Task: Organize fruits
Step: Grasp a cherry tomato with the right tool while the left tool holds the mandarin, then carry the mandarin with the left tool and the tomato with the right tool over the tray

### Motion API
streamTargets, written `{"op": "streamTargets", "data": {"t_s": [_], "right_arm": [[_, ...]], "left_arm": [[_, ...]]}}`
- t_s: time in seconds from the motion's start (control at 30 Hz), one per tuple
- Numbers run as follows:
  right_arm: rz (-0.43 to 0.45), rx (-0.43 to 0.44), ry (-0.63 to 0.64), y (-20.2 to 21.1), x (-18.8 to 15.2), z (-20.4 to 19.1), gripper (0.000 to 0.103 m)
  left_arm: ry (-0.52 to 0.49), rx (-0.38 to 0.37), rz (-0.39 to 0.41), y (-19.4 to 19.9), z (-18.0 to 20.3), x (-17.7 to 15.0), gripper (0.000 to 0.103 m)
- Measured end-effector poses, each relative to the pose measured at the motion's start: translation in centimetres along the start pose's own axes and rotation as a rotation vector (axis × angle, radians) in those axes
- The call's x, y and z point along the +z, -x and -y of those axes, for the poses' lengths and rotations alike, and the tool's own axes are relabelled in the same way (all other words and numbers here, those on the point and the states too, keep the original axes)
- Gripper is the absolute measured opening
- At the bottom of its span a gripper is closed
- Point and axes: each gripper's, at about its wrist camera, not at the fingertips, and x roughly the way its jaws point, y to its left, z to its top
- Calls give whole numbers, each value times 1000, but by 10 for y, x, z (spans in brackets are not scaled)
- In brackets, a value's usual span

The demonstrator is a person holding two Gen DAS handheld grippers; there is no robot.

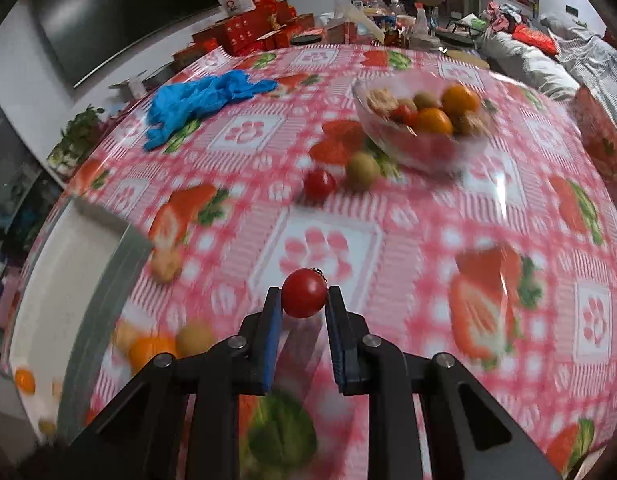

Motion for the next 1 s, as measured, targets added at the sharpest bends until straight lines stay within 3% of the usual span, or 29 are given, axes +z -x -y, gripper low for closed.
{"op": "streamTargets", "data": {"t_s": [0.23,0.53,0.73,1.0], "right_arm": [[-19,29,-15,30,-53,20,24],[-29,26,-25,51,-92,31,24],[-28,37,-10,54,-100,26,24],[-31,62,25,60,-101,9,24]], "left_arm": [[37,-20,-14,2,-3,0,41],[96,-62,-37,10,-13,-8,41],[93,-51,-51,16,-15,-15,41],[100,-45,-13,35,-26,-12,41]]}}
